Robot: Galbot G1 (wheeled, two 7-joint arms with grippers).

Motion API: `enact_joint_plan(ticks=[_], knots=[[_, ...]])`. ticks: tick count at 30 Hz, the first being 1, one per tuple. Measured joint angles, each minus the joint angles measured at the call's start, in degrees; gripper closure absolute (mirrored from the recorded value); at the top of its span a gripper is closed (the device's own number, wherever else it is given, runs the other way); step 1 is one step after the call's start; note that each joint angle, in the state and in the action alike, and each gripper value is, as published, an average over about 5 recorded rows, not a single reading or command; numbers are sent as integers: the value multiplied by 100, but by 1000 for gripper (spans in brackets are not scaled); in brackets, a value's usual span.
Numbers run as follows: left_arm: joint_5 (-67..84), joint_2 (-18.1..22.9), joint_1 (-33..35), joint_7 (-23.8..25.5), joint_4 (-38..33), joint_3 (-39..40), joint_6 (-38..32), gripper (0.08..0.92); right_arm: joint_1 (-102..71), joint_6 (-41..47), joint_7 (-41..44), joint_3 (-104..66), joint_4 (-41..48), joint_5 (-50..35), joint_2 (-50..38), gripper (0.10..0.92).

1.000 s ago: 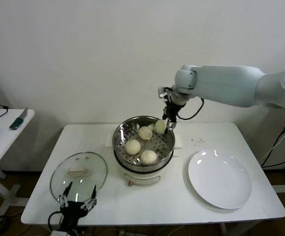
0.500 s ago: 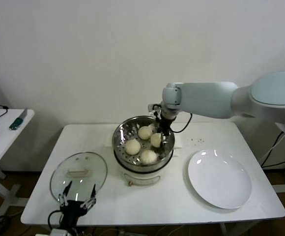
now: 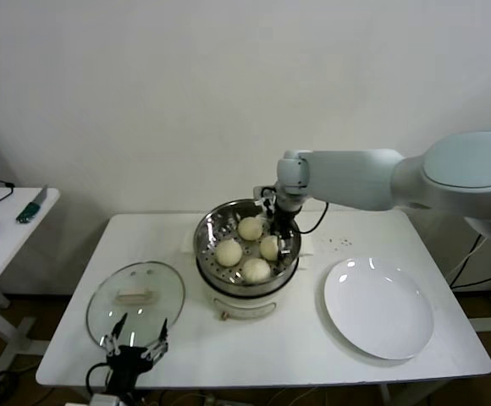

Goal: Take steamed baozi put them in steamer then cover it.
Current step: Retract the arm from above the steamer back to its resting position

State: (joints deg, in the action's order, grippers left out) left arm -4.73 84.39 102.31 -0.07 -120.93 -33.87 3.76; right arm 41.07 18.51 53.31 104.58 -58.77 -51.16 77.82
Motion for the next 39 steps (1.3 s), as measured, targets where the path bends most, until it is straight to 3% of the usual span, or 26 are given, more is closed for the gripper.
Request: enact_joint_plan(ticks=[14,27,39], knots=[[9,-59,-42,-18,25,-86,4,177,341,-335,32,-436,-266,-35,-703,203],[-25,-82,-248,-77,62,-154,-41,177,-477,-1300,-1636,-2114,-1152,-8,-2569,203],[-316,-155,-300,-83,-57,-187,-31,177,-3742,-1968,-3121,-5679,-2328,380,-4125,203]])
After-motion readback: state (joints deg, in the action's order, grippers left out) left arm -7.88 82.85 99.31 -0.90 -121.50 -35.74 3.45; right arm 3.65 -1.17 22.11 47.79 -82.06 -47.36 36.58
